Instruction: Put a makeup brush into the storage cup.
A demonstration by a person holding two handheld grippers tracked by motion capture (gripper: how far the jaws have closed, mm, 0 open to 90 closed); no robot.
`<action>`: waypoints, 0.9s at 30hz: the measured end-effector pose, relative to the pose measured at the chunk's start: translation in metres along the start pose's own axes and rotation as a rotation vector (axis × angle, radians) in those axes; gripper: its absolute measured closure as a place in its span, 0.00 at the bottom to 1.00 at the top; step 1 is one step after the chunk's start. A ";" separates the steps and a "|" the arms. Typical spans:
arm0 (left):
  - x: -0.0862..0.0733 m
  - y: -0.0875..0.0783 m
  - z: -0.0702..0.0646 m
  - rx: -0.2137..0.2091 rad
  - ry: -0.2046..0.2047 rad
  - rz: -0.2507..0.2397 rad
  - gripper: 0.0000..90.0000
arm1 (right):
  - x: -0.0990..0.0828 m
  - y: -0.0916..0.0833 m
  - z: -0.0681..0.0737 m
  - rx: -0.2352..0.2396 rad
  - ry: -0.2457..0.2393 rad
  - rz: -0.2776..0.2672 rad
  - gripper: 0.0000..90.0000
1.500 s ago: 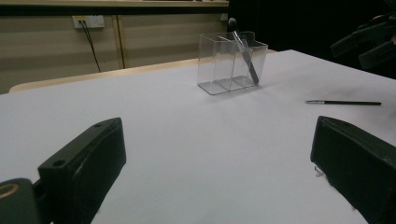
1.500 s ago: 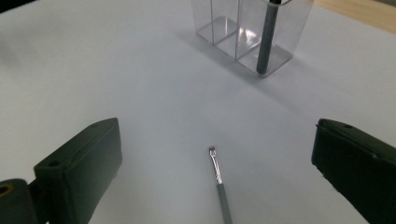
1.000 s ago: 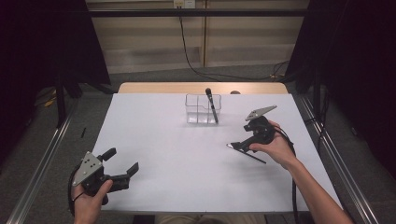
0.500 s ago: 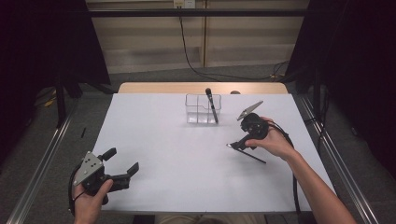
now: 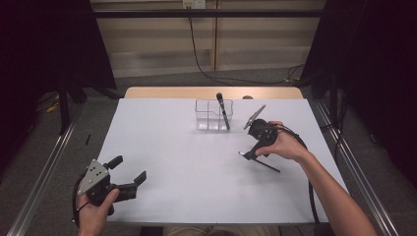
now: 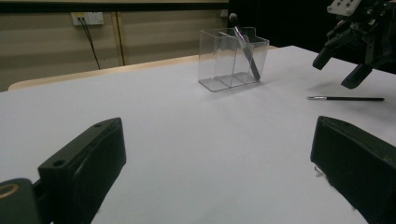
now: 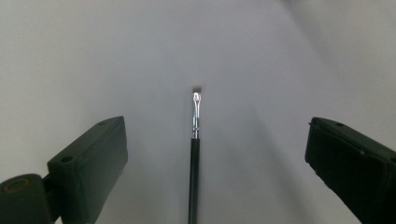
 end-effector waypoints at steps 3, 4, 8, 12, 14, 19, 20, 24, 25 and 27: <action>0.000 0.000 0.000 -0.001 -0.002 0.000 0.04 | -0.001 0.001 -0.002 0.000 0.003 0.026 0.08; 0.000 0.000 0.000 -0.002 0.000 0.001 0.04 | -0.001 0.002 -0.002 -0.003 0.003 0.040 0.09; 0.000 0.001 0.000 0.001 -0.004 0.000 0.04 | -0.001 0.004 -0.003 0.004 -0.009 0.072 0.13; 0.000 0.000 0.000 -0.001 -0.001 0.003 0.04 | 0.001 0.009 -0.002 -0.001 -0.030 0.108 0.23; 0.000 0.000 0.000 0.002 -0.001 0.005 0.04 | 0.002 0.010 -0.001 0.017 -0.040 0.109 0.27; 0.000 0.000 0.000 -0.001 0.001 0.005 0.04 | 0.004 0.011 0.001 0.004 -0.072 0.139 0.34; 0.000 0.000 0.000 -0.002 0.004 0.004 0.04 | 0.003 0.010 0.002 0.006 -0.071 0.147 0.37; -0.001 0.000 0.000 -0.001 0.002 0.009 0.04 | 0.000 0.012 0.003 0.011 -0.080 0.183 0.45; -0.001 0.000 -0.001 -0.002 0.003 0.008 0.04 | 0.000 0.013 0.003 0.008 -0.084 0.191 0.47; 0.000 0.000 -0.001 -0.002 0.007 0.007 0.04 | 0.000 0.013 0.003 0.013 -0.072 0.193 0.53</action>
Point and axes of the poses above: each handheld gripper's, and its own axes: y roughly forward along the jaws, x roughly out of its top, z roughly to its left, the point moved 2 cm from there along y, roughly forward along the jaws, and after that the axes turned 5 degrees about -y, right-handed, at the moved point
